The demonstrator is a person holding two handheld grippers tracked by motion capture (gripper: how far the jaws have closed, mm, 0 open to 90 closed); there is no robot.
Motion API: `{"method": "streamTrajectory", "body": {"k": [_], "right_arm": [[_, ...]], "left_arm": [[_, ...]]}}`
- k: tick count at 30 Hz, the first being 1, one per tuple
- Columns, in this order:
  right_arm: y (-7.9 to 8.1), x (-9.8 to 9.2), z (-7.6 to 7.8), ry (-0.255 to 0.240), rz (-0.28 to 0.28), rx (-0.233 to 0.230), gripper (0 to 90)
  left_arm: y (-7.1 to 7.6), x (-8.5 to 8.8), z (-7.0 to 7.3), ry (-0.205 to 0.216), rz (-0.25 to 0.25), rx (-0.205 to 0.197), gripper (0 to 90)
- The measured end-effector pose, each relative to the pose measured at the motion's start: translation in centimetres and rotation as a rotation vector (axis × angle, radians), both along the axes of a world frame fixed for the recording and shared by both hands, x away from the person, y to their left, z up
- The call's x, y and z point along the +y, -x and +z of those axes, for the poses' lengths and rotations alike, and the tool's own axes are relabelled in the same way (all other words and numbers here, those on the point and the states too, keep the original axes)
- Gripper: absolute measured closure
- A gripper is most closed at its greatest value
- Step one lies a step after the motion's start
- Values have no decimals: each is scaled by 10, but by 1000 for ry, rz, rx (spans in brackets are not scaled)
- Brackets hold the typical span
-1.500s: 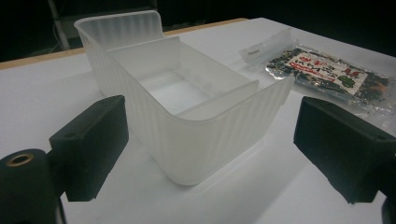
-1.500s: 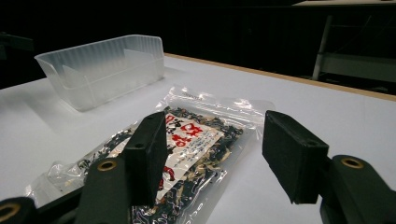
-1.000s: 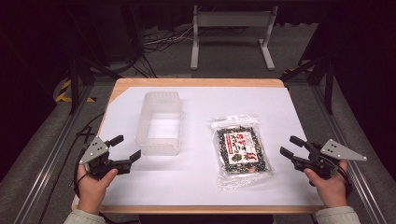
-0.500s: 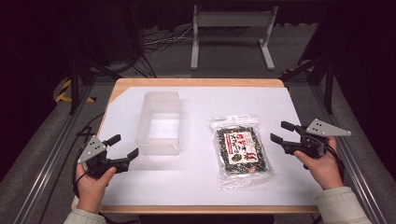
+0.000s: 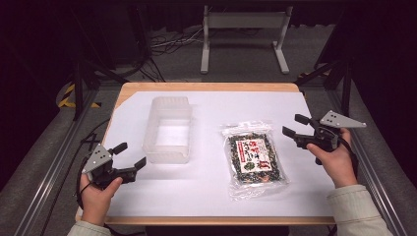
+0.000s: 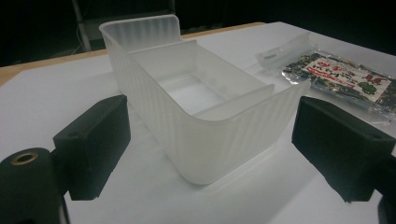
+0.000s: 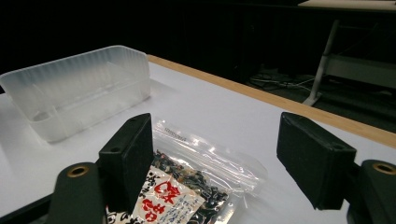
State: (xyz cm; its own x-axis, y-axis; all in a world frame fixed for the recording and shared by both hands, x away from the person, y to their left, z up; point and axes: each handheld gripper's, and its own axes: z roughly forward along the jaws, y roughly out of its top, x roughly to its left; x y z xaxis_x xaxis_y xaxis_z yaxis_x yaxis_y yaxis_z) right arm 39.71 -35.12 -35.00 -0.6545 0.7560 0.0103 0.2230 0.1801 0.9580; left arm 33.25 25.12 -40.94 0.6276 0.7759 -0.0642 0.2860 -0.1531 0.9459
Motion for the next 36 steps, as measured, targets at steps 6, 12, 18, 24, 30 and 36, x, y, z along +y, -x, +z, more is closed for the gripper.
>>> {"method": "streamTrajectory", "body": {"k": [6,12,18,24,30,36], "right_arm": [[-19,13,-3,15,11,18,256],[-49,17,-8,34,0,35,253],[-67,17,-19,53,-7,67,257],[-83,17,-36,52,-17,92,262],[-93,16,-49,51,2,123,257],[-96,20,-57,72,8,152,250]], "left_arm": [[6,4,-3,-29,14,6,118],[16,11,-5,-28,35,5,117],[22,15,-6,-32,49,5,117],[27,13,-7,-68,51,-4,115],[29,11,-7,-82,54,-9,109],[28,11,-8,-77,60,-10,109]]}}
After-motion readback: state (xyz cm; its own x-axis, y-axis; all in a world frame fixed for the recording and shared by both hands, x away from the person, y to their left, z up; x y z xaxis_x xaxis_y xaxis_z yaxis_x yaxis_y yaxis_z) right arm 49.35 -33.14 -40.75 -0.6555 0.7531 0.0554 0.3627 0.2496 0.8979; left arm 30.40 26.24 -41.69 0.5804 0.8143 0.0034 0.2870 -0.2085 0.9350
